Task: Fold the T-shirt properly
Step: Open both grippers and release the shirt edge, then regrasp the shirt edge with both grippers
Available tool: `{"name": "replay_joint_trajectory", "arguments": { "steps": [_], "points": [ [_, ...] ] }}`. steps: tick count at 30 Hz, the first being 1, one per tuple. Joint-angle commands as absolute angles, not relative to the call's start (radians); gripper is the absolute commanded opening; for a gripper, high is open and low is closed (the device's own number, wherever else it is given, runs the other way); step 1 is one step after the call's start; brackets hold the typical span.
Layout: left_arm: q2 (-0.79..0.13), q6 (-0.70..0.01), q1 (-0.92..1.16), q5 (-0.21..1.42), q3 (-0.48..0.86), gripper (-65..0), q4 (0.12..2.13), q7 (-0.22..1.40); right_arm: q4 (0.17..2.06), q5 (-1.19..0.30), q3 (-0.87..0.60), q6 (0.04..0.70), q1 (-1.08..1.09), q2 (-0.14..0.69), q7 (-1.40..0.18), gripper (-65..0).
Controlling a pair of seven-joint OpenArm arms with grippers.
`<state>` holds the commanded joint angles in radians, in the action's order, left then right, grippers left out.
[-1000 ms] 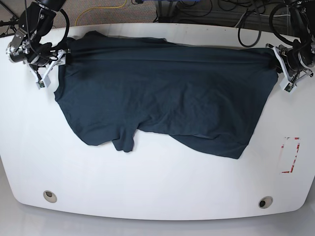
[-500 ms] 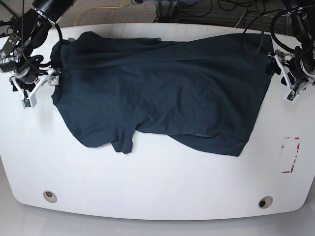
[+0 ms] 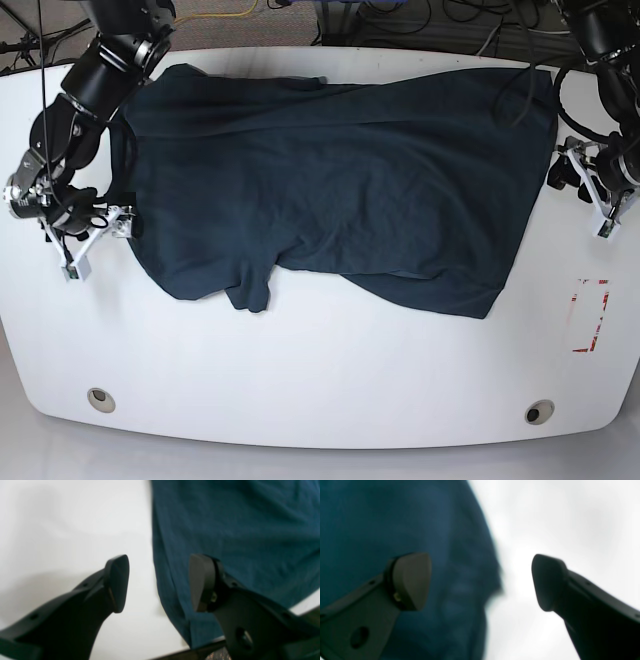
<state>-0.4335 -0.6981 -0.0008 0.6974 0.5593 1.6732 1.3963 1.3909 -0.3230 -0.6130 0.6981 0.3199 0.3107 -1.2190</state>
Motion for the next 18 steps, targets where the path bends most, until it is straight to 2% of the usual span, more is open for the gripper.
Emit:
{"name": "replay_joint_trajectory", "arguments": {
  "steps": [5, 9, 18],
  "points": [
    [-0.433, -0.698, -0.002, 0.700, 0.625, -30.6, 1.652, 1.396, 1.202, -0.323, -0.591, 0.698, 0.386, 0.329, -1.116, -4.6],
    [-0.433, -0.698, -0.028, 0.699, 0.634, -30.6, 1.650, 1.396, 1.082, -0.332, -0.515, 0.698, 0.414, 0.366, -1.009, -4.6],
    [-0.433, -0.698, -0.031, 0.705, 0.636, -30.6, 1.652, 1.396, 0.914, -0.321, -0.467, 0.698, 0.450, 0.389, -0.875, -4.6]
  ]
}}
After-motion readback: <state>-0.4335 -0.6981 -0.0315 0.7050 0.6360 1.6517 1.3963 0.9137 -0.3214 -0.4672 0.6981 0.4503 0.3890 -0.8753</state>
